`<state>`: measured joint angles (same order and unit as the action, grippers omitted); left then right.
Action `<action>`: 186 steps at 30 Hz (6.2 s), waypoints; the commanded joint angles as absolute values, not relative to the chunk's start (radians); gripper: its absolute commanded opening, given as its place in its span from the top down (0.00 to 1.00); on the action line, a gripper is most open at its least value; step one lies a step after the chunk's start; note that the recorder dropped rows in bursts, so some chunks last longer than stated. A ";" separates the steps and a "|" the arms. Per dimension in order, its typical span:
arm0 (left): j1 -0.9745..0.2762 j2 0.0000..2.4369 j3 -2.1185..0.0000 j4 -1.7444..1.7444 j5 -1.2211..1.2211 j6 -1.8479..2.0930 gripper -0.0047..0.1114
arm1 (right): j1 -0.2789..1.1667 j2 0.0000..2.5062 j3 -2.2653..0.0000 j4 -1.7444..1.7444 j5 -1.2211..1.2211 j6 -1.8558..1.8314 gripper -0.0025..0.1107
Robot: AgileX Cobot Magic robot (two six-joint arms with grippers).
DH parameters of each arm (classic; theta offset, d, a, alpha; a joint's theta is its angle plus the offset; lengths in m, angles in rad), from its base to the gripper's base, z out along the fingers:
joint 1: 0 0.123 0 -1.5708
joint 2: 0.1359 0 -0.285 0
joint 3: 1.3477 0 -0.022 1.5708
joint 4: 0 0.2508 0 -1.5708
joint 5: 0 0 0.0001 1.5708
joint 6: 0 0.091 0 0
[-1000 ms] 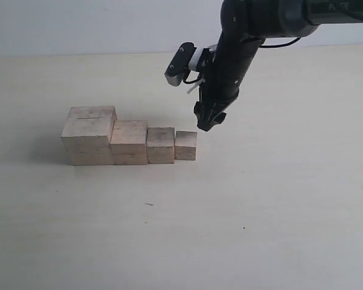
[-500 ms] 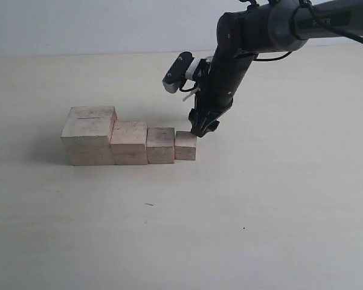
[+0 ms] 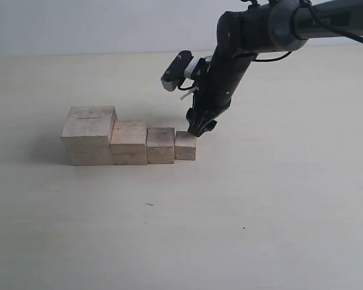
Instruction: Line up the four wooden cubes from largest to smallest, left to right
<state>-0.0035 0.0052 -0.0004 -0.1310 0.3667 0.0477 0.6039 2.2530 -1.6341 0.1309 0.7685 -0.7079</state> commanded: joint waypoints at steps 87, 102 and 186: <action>-0.011 0.000 0.000 -0.134 0.359 0.046 0.96 | 0.605 2.198 -1.633 0.214 0.786 -0.576 0.48; -0.011 0.000 0.000 -0.134 0.359 0.046 0.96 | 0.605 2.201 -1.633 0.270 0.749 -0.581 0.48; -0.011 0.000 0.000 -0.134 0.359 0.046 0.96 | 0.605 2.113 -1.683 0.165 1.158 -0.179 0.67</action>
